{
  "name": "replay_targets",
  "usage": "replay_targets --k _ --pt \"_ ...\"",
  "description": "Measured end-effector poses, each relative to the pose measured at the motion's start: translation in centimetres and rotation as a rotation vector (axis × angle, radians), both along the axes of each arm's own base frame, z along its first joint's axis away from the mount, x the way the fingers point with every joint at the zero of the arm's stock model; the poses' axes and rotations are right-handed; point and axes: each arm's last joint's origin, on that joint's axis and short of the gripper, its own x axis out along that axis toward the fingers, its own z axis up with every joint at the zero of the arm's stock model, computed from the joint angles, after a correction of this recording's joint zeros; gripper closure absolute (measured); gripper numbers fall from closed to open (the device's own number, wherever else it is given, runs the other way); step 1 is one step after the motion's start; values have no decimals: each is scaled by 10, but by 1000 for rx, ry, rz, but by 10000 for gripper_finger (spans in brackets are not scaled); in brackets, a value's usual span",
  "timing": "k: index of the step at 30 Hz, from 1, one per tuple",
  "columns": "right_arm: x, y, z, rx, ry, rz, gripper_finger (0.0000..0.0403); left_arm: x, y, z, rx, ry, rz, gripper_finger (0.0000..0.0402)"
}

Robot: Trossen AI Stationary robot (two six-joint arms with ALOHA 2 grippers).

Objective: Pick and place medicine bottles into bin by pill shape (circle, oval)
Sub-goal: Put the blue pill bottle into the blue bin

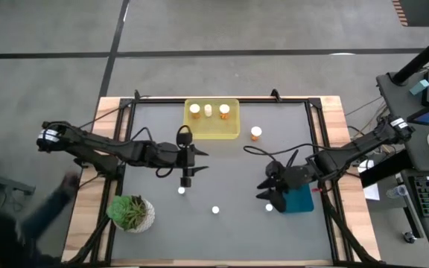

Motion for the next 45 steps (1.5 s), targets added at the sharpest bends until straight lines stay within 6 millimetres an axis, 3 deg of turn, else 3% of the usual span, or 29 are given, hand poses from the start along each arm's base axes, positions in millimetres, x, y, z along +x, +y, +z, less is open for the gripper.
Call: replay_targets --k 5,12,22,29,35,45 --pt "-3 5 7 50 34 -13 216 -2 1 -7 26 13 19 220" --pt "20 19 14 -44 64 52 216 -2 2 -5 41 0 17 220" --pt "32 49 7 -373 530 251 216 -2 2 -4 40 -1 17 220" --pt "37 74 -12 -454 706 303 216 -2 2 -5 40 0 17 220" --pt "43 78 -33 -467 779 280 197 -2 2 -5 40 -1 17 220" --pt "48 82 -47 -516 750 388 143 -2 2 -5 39 0 17 220"
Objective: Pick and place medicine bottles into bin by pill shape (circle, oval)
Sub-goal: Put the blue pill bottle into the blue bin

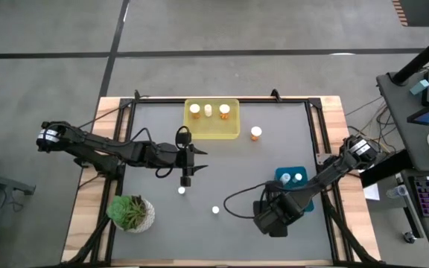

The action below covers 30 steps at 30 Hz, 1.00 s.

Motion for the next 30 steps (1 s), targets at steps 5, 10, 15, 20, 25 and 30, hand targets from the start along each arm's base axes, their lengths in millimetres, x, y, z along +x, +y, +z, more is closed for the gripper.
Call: replay_targets --k 5,10,15,20,25,30 --pt "-2 -1 -11 -6 -4 11 138 0 0 0 0 0 0 220" --pt "-4 -3 -24 -12 2 30 146 0 0 0 0 0 0 220" --pt "-4 -3 -32 4 -23 52 155 0 0 0 0 0 0 220" --pt "-6 -4 -36 -2 -14 55 169 0 0 0 0 0 0 220" --pt "-5 -5 -37 -2 -14 50 200 0 0 0 0 0 0 220" --pt "-4 -6 -37 -2 -15 44 244 0 0 0 0 0 0 220"
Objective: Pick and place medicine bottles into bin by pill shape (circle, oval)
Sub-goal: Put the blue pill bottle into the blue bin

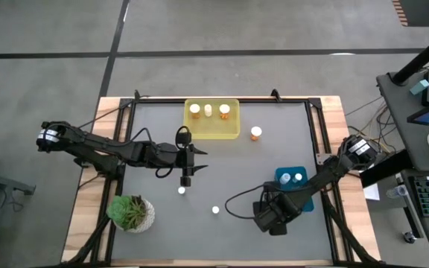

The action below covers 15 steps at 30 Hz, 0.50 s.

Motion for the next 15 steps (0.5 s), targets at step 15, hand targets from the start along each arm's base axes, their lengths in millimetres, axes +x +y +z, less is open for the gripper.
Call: replay_targets --k 15 --pt "1 1 4 4 -4 -8 289 0 0 0 0 0 0 220"
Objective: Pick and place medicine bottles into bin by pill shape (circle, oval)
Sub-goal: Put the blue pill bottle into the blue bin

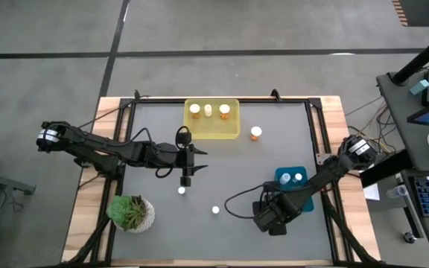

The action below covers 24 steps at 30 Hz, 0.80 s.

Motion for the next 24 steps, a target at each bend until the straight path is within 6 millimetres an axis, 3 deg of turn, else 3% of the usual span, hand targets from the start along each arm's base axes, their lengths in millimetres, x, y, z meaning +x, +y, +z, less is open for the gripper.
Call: replay_targets --k 9,17,24 --pt "0 0 43 28 -32 -46 291 0 0 0 0 0 0 220" --pt "-31 -18 84 68 -67 -120 292 0 0 0 0 1 -1 220" --pt "-60 -38 98 115 -115 -199 293 -1 0 -3 2 10 1 220"
